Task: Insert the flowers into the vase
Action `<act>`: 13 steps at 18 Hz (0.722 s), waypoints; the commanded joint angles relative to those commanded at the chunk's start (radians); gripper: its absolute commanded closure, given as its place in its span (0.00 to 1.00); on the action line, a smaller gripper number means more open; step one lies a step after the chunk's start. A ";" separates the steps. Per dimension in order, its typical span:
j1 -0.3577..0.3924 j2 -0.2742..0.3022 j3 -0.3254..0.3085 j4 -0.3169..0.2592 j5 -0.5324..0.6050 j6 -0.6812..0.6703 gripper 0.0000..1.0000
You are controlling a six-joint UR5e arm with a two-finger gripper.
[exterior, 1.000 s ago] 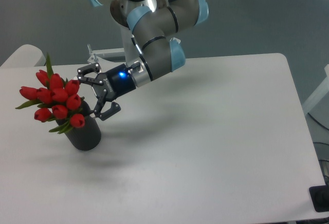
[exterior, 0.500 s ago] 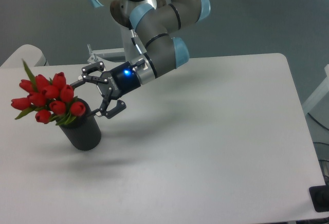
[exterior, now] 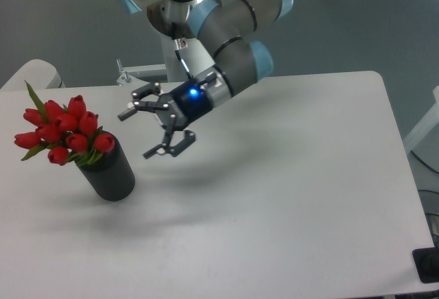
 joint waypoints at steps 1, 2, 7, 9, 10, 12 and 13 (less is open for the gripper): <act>0.015 -0.002 0.015 0.000 0.009 -0.003 0.00; 0.029 -0.009 0.034 0.000 0.044 -0.003 0.00; 0.072 -0.077 0.175 -0.002 0.410 -0.006 0.00; 0.069 -0.110 0.230 0.000 0.523 -0.009 0.00; 0.069 -0.127 0.261 0.000 0.575 -0.009 0.00; 0.055 -0.159 0.322 -0.002 0.665 -0.011 0.00; 0.052 -0.175 0.347 -0.002 0.717 -0.017 0.00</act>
